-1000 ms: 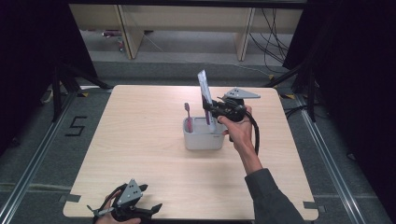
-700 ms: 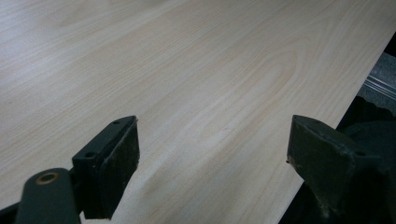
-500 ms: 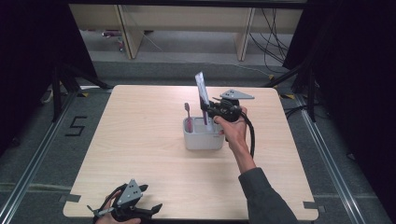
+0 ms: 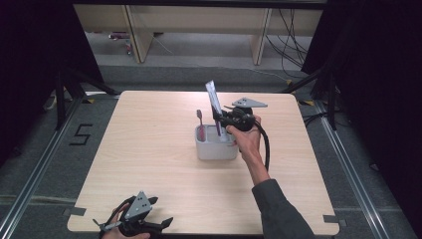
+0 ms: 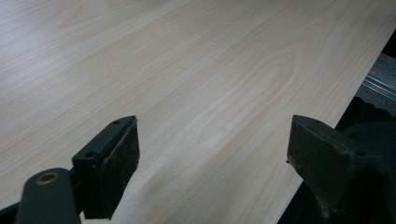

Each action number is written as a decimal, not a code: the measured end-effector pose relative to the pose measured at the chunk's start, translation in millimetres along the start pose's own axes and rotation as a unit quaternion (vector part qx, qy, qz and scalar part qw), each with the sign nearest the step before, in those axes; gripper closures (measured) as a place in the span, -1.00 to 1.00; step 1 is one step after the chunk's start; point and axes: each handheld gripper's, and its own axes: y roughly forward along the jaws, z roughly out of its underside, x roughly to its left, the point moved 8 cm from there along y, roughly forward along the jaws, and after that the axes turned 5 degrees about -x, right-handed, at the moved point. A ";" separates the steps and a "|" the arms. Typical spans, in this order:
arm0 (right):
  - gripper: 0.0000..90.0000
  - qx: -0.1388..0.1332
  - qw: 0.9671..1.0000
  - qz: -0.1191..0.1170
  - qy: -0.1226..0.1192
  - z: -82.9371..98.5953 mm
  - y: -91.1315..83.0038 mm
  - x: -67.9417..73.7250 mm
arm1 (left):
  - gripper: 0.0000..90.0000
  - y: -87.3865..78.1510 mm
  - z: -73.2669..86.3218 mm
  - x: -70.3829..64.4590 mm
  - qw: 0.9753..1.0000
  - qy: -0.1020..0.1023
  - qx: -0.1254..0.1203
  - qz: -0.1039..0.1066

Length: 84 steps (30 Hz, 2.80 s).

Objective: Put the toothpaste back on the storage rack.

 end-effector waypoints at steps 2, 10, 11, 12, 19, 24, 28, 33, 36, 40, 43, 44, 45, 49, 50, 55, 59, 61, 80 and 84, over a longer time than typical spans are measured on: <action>0.65 0.002 1.000 -0.001 -0.009 0.0 0.2 0.4 | -0.63 -2.1 1.7 2.4 1.000 0.015 0.013 -0.002; 0.65 0.005 1.000 0.002 -0.021 6.7 2.9 -1.7 | -0.64 -1.3 1.3 0.9 1.000 0.012 0.010 0.002; 0.65 0.011 1.000 0.008 -0.010 8.4 2.0 -1.4 | -0.64 -1.2 1.3 0.7 1.000 0.012 0.010 0.002; 0.65 0.008 1.000 0.008 -0.012 9.9 2.9 -1.6 | -0.64 -1.2 1.3 0.7 1.000 0.012 0.010 0.002; 0.65 0.027 0.999 0.018 -0.026 16.3 4.7 -3.0 | -0.64 -1.1 0.9 1.5 1.000 0.019 0.009 0.000; 0.65 0.033 0.999 0.009 -0.019 18.6 7.4 -0.8 | -0.64 -1.4 1.6 0.9 1.000 0.016 0.010 0.001; 0.65 0.040 0.999 0.006 -0.015 21.0 8.4 0.2 | -0.64 -1.3 1.6 0.6 1.000 0.016 0.010 0.002; 0.65 0.051 0.999 0.011 -0.004 25.8 9.5 0.9 | -0.64 -1.2 1.5 0.0 1.000 0.016 0.009 0.004; 0.65 0.055 0.998 0.011 -0.013 28.0 9.7 -0.5 | -0.64 -1.1 1.2 -0.2 1.000 0.015 0.007 0.004; 0.65 0.060 0.998 0.015 -0.023 29.9 9.4 -0.8 | -0.64 -0.5 0.9 -0.9 1.000 0.012 0.004 0.004; 0.65 0.069 0.997 0.017 -0.031 30.9 8.0 0.3 | -0.64 -0.6 1.0 -0.8 1.000 0.013 0.006 0.002; 0.65 0.071 0.997 0.013 -0.028 31.8 8.3 2.1 | -0.64 -0.5 1.1 -0.8 1.000 0.013 0.006 0.002; 0.65 0.073 0.997 0.013 -0.035 32.3 8.2 1.9 | -0.64 -0.4 1.2 -0.8 1.000 0.013 0.007 0.002; 0.65 0.079 0.996 0.022 -0.036 36.1 6.2 0.2 | -0.64 -0.1 1.3 -2.0 1.000 0.013 0.007 0.005; 0.65 0.088 0.996 0.019 -0.020 38.3 5.0 2.5 | -0.64 0.0 1.3 -2.1 1.000 0.013 0.006 0.004; 0.52 0.079 0.996 0.014 -0.030 38.5 4.2 0.2 | -0.64 0.1 2.1 -0.5 1.000 0.019 0.011 0.001; 0.54 0.057 0.998 0.013 -0.021 31.0 0.7 3.0 | -0.64 0.2 2.7 -1.5 1.000 0.016 0.013 0.005; 0.42 0.058 0.998 0.005 -0.019 28.6 -1.2 6.6 | -0.64 0.2 2.0 -1.8 1.000 0.017 0.010 0.005; 0.05 0.050 0.998 0.009 -0.027 19.6 -23.2 8.7 | -0.64 1.1 1.2 -2.8 1.000 0.008 0.004 0.003; 0.02 0.046 0.999 0.006 -0.027 18.4 -29.5 8.0 | -0.64 0.2 2.2 -0.7 1.000 0.018 0.011 0.000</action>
